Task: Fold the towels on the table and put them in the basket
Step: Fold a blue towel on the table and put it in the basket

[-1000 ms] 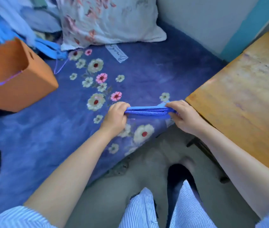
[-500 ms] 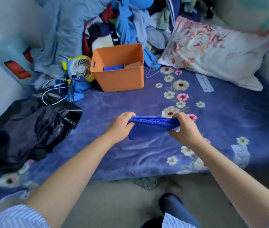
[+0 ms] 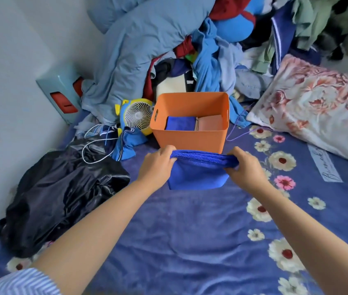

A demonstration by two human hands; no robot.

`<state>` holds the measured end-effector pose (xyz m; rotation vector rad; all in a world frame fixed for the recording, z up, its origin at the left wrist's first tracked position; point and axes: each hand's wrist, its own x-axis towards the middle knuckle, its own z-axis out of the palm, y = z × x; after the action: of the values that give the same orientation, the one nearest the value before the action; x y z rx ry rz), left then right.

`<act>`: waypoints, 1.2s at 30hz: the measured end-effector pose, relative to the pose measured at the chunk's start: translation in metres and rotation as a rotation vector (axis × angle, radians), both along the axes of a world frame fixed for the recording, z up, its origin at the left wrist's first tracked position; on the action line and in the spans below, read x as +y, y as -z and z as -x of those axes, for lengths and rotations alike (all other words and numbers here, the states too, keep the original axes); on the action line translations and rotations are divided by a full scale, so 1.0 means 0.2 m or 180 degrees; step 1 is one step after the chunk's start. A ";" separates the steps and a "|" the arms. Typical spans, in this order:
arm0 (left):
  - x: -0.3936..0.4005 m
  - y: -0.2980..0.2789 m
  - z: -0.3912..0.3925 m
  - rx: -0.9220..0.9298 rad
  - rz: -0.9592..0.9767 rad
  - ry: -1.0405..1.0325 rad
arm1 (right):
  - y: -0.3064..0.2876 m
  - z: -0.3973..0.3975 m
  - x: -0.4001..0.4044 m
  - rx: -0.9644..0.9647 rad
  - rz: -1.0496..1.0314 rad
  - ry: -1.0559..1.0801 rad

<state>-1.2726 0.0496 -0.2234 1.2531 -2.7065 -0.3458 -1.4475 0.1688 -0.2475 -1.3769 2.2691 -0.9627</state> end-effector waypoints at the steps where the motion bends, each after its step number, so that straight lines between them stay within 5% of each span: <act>1: -0.08 0.00 0.05 0.0044 0.0063 -0.0018 | 0.00 0.05 -0.09 -0.0058 0.0020 -0.0004; 13: -1.04 0.14 0.62 0.0919 -0.0264 -0.0417 | 0.09 0.62 -1.10 -0.0284 0.0271 -0.0120; 23: -1.80 0.54 0.97 0.2224 -0.1467 -0.1544 | 0.42 0.89 -1.80 -0.0966 0.0253 0.0054; 31: -2.05 1.11 1.05 0.0468 -0.0857 -0.1587 | 1.05 0.89 -2.14 -0.2421 -0.0595 0.0531; 36: -2.15 1.37 1.10 -0.0814 -0.0207 -0.0999 | 1.30 0.87 -2.27 -0.2431 -0.0824 0.0978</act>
<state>-1.4928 -0.3808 -0.4967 1.8225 -2.6489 -0.2512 -1.6212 -0.2845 -0.5082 -0.4325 1.9209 -1.0101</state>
